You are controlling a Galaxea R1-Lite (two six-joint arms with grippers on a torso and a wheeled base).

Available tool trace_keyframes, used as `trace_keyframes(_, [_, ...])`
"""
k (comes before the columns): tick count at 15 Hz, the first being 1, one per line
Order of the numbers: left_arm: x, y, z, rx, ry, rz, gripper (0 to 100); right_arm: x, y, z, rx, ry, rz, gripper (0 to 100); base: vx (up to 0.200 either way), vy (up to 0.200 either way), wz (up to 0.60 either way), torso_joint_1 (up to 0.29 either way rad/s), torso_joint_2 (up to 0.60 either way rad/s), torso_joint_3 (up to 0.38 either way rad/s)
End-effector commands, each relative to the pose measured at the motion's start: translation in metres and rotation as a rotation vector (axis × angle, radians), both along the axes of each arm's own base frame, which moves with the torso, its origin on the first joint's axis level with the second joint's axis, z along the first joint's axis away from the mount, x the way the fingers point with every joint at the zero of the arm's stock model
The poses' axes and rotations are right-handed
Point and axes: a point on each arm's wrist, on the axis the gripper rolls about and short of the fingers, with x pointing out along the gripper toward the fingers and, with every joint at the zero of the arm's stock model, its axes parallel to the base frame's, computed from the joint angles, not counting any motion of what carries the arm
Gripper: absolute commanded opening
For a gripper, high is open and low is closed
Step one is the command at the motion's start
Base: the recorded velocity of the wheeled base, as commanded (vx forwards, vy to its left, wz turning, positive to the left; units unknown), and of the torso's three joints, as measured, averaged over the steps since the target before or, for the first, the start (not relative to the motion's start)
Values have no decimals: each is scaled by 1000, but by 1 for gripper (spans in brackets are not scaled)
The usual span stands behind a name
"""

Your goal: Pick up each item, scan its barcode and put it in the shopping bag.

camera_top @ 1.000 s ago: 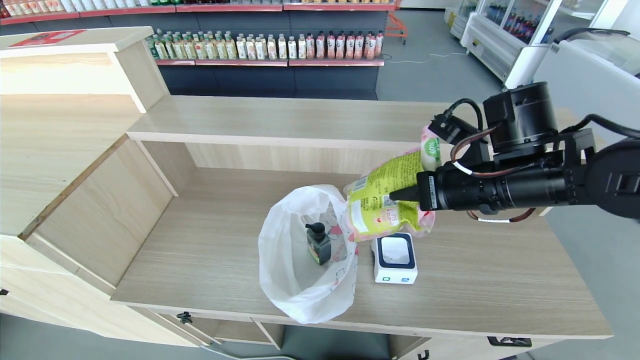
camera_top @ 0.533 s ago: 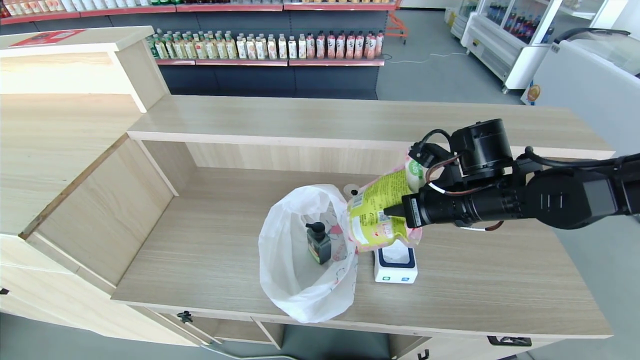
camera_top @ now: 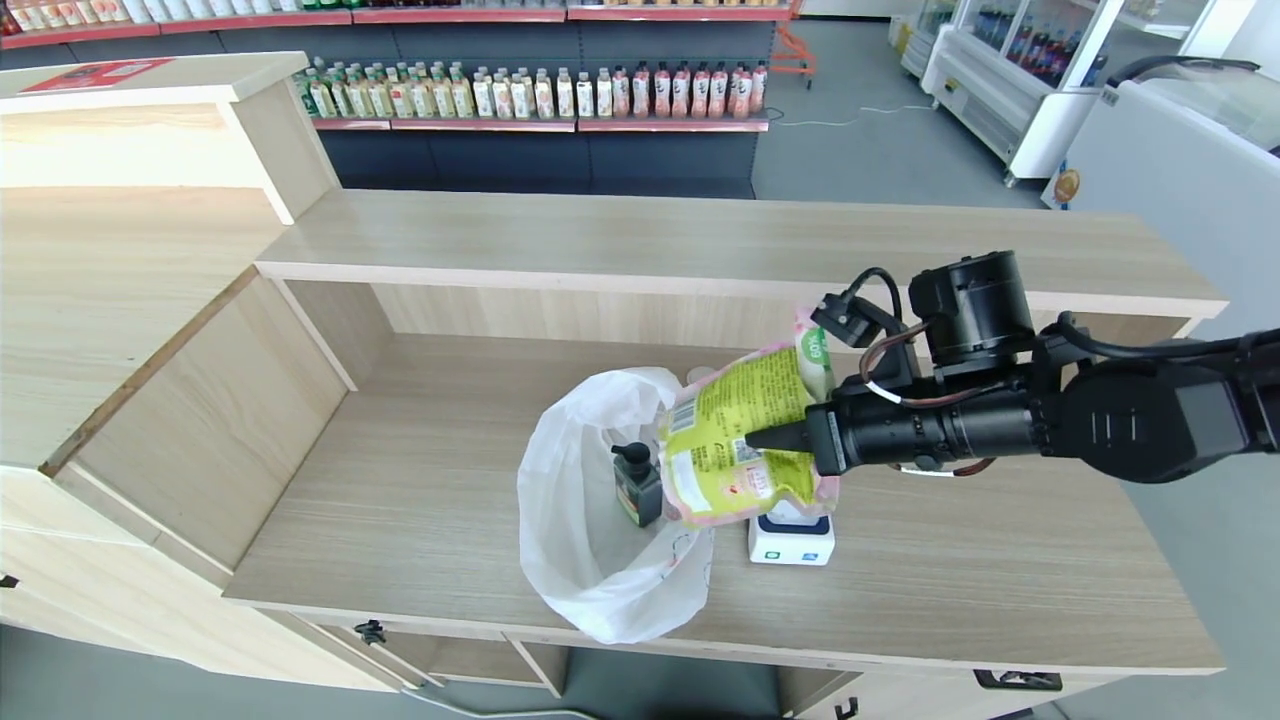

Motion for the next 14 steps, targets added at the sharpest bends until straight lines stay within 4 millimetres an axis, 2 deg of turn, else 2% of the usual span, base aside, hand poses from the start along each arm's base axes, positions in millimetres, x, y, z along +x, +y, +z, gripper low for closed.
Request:
trace_keyframes(1, [0, 0, 0, 0, 0, 0, 100, 9, -5, -14, -32, 7, -16, 0, 0, 0, 0, 0, 0, 0])
trace_keyframes(4, [0, 0, 0, 0, 0, 0, 100, 32, -15, -31, -112, -100, -73, 0, 0, 0, 0, 0, 0, 0])
trace_keyframes(6, [0, 0, 0, 0, 0, 0, 100, 39, -14, -39, -145, -134, -77, 0, 0, 0, 0, 0, 0, 0])
trace_keyframes(9, [0, 0, 0, 0, 0, 0, 100, 49, -8, -59, -179, -161, -58, 0, 0, 0, 0, 0, 0, 0])
trace_keyframes(14, [0, 0, 0, 0, 0, 0, 100, 62, 7, -79, -149, -198, -36, 0, 0, 0, 0, 0, 0, 0])
